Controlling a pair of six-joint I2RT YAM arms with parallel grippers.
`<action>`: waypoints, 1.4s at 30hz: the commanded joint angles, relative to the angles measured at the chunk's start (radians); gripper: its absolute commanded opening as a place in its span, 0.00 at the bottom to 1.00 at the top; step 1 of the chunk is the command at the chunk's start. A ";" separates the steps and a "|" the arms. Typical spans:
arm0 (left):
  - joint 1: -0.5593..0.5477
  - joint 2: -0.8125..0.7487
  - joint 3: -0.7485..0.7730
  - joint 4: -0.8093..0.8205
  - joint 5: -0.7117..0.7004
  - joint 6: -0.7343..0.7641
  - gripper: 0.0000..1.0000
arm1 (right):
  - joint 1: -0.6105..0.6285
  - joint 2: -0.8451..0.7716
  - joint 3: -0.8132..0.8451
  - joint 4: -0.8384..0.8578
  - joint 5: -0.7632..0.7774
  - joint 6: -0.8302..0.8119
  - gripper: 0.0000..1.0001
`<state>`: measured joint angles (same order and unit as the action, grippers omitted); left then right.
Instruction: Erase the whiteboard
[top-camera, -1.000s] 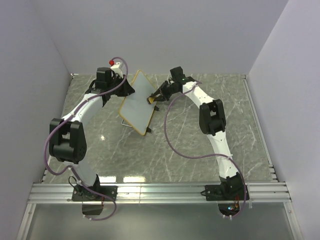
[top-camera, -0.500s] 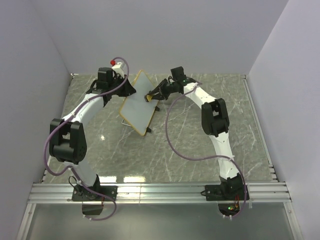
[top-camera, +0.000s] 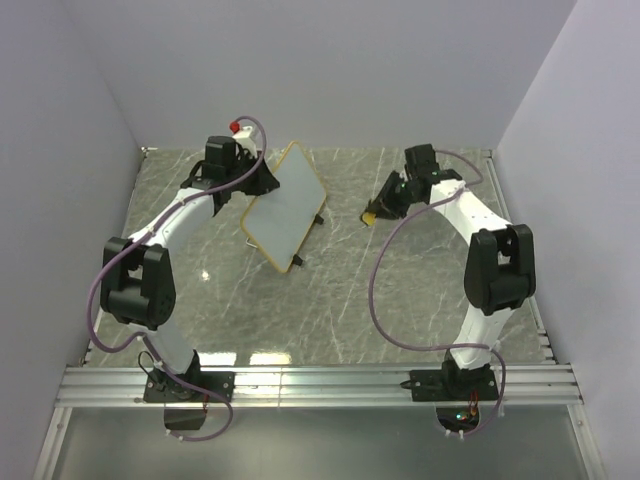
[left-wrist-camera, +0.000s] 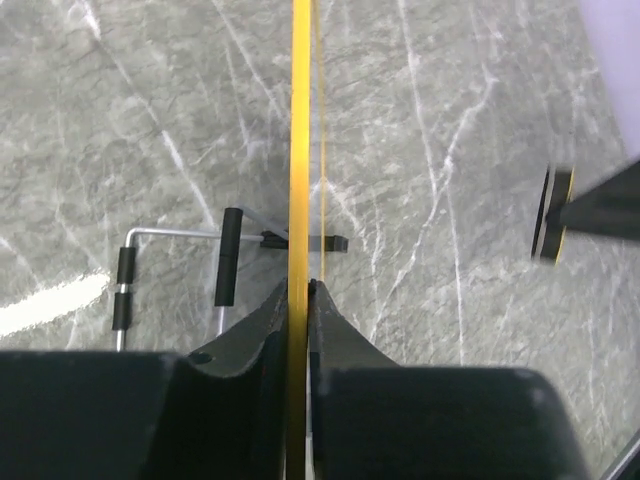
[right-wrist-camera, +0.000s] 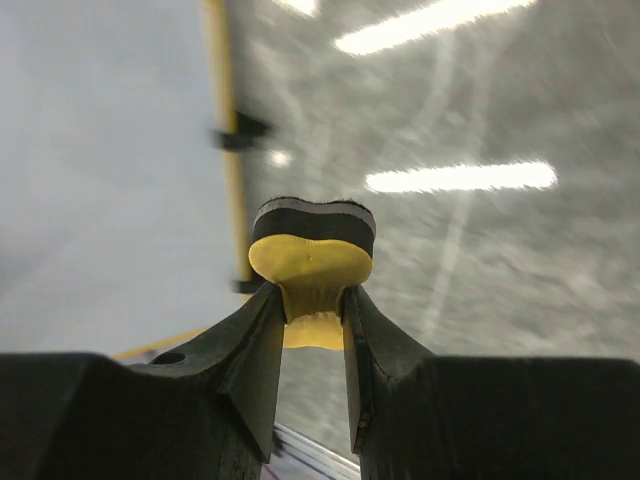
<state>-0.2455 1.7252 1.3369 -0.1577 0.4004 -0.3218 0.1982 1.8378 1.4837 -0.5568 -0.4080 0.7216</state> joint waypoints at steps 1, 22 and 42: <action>-0.074 0.096 -0.091 -0.407 0.005 -0.003 0.16 | 0.037 -0.040 -0.103 -0.040 0.089 -0.082 0.00; -0.067 0.028 -0.074 -0.457 -0.158 -0.094 0.49 | 0.037 -0.124 -0.270 -0.064 0.170 -0.149 0.00; -0.067 -0.104 0.082 -0.626 -0.267 -0.114 0.59 | 0.038 -0.250 -0.085 -0.186 0.175 -0.229 0.93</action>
<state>-0.3130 1.6814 1.3613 -0.7288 0.1780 -0.4339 0.2359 1.6745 1.3537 -0.7185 -0.2035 0.5175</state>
